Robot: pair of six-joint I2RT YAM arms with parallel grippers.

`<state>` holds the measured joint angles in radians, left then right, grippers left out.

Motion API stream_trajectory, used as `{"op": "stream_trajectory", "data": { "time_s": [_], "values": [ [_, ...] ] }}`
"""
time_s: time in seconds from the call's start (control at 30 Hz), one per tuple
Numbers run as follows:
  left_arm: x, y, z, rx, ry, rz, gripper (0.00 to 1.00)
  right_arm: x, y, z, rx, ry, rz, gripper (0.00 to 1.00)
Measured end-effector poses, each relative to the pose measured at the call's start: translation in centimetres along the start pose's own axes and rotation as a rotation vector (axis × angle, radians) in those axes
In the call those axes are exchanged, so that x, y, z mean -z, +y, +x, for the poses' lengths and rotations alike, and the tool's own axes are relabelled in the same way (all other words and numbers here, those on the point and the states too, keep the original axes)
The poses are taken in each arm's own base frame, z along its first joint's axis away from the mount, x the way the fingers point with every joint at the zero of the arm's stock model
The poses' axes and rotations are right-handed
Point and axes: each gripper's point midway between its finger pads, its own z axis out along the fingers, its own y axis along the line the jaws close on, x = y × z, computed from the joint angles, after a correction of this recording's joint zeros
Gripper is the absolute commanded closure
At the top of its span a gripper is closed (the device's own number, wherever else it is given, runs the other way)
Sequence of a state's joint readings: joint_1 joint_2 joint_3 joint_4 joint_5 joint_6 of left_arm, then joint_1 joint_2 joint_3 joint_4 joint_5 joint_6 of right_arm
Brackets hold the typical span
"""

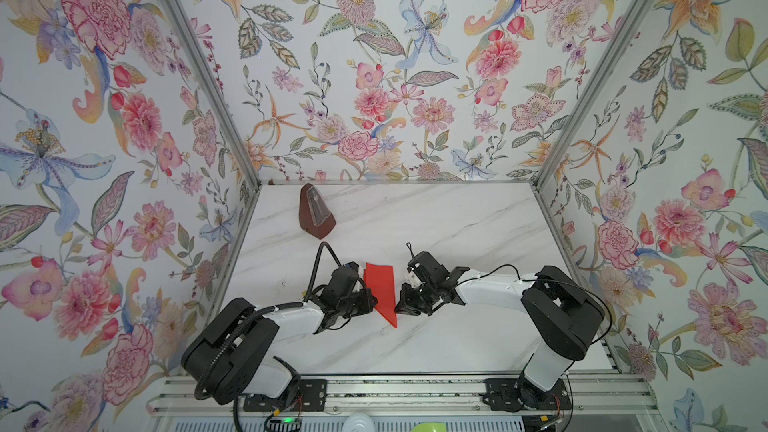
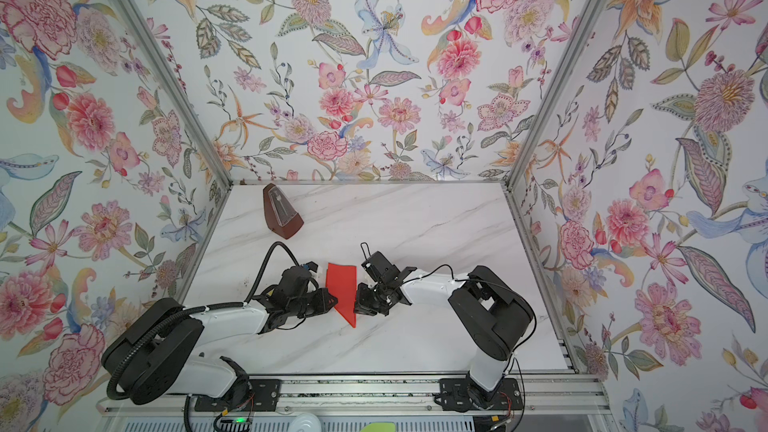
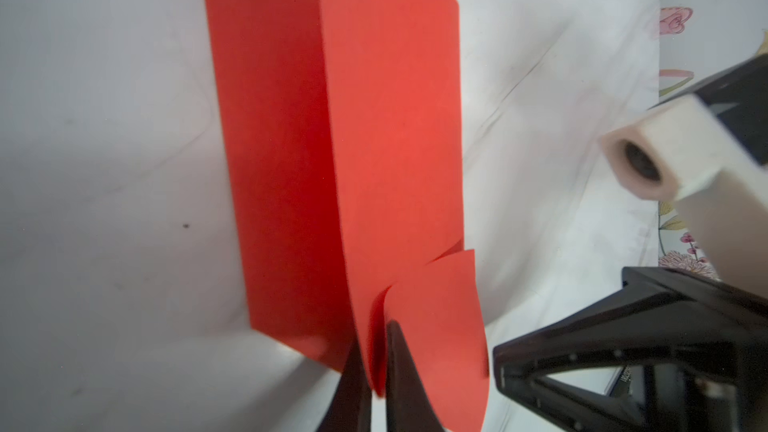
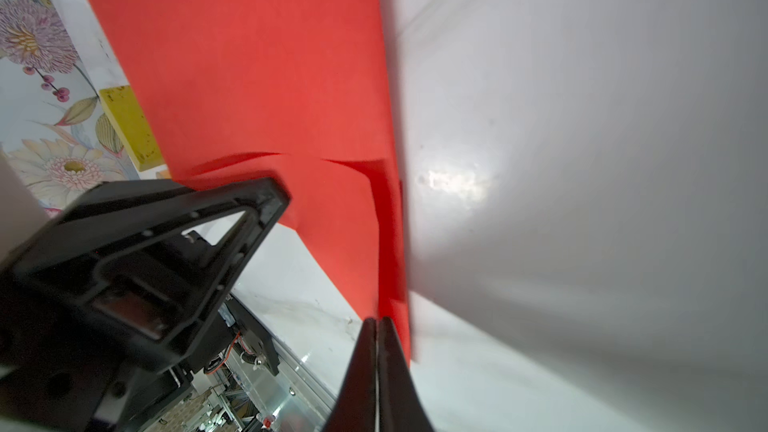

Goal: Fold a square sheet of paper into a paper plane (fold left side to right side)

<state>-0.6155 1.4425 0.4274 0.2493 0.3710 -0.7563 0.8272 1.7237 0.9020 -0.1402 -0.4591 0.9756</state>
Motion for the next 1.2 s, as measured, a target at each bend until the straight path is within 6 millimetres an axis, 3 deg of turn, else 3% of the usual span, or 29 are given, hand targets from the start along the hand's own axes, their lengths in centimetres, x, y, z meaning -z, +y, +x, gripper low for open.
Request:
{"op": "stream_trajectory", "data": {
  "time_s": [0.17,0.4,0.73,1.2],
  "values": [
    [-0.6,-0.3,-0.1,-0.014,0.008,0.021,0.91,1.3,0.2,-1.6,0.006,-0.044,-0.027,0.77],
    [-1.2,-0.9,-0.2,-0.028,0.012,0.056,0.92,1.6,-1.0,-3.2,-0.021,-0.073,-0.091,0.69],
    [-1.3,-1.1,-0.2,-0.028,0.017,0.062,0.93,0.0,-1.5,-3.2,-0.040,-0.045,-0.182,0.69],
    [-1.7,-1.3,-0.4,-0.027,0.028,0.069,0.94,-0.2,-0.5,-2.4,-0.039,-0.022,-0.239,0.74]
  ]
}}
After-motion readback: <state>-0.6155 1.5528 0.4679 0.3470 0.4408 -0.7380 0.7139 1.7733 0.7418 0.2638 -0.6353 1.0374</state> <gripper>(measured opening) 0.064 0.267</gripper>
